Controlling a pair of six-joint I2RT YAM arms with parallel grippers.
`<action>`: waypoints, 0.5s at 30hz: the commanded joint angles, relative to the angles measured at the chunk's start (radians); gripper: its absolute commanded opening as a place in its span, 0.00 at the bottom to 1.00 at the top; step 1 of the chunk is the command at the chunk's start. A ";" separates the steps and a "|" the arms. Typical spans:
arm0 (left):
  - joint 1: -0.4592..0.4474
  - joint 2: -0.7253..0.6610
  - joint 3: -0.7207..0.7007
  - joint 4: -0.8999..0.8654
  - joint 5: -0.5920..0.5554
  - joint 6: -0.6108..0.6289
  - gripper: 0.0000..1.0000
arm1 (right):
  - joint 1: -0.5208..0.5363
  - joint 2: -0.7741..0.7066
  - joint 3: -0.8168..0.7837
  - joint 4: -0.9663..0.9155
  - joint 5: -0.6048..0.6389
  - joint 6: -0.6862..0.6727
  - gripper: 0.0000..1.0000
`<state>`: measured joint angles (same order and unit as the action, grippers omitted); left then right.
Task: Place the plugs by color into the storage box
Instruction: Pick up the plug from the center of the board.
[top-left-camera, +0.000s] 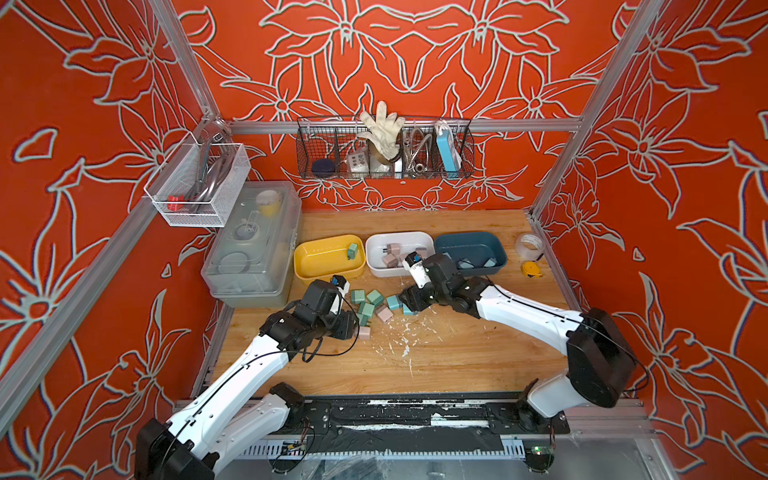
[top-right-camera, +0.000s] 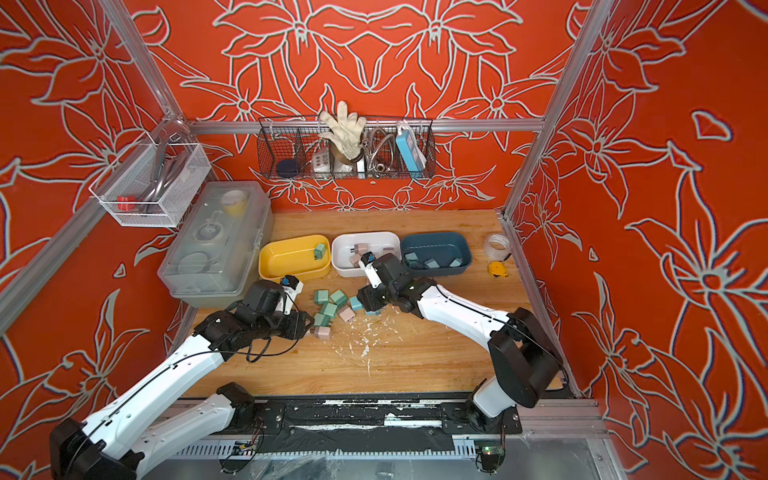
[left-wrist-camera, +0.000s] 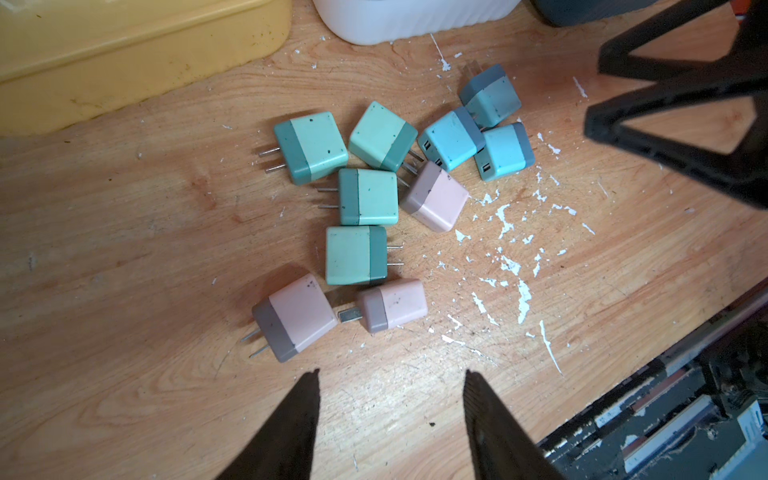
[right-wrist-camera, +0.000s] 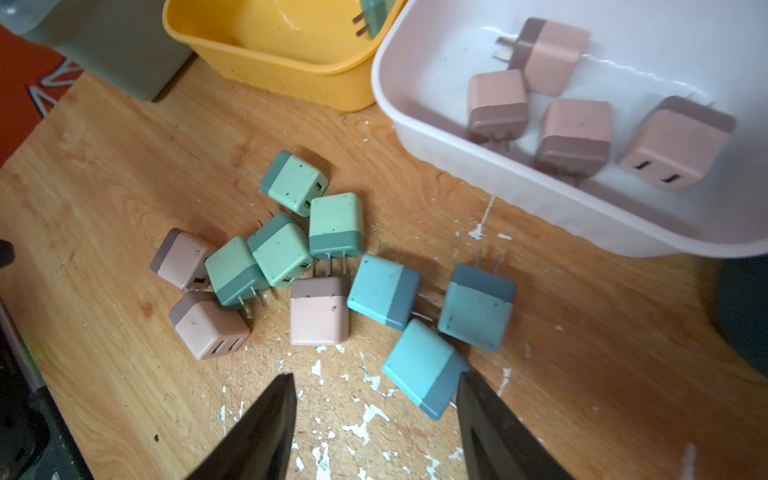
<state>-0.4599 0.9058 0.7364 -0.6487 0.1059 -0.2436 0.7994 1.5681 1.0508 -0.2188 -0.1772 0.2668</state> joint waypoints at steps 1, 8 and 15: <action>-0.004 -0.025 -0.006 0.000 -0.009 0.010 0.56 | 0.048 0.056 0.066 -0.043 -0.007 -0.028 0.66; -0.003 -0.101 -0.002 -0.033 -0.003 0.000 0.56 | 0.103 0.162 0.147 -0.105 0.025 -0.041 0.67; -0.004 -0.145 -0.035 0.004 0.002 0.005 0.56 | 0.143 0.222 0.168 -0.125 0.068 -0.025 0.67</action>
<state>-0.4599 0.7631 0.7189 -0.6559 0.1062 -0.2470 0.9260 1.7679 1.1870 -0.3050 -0.1493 0.2417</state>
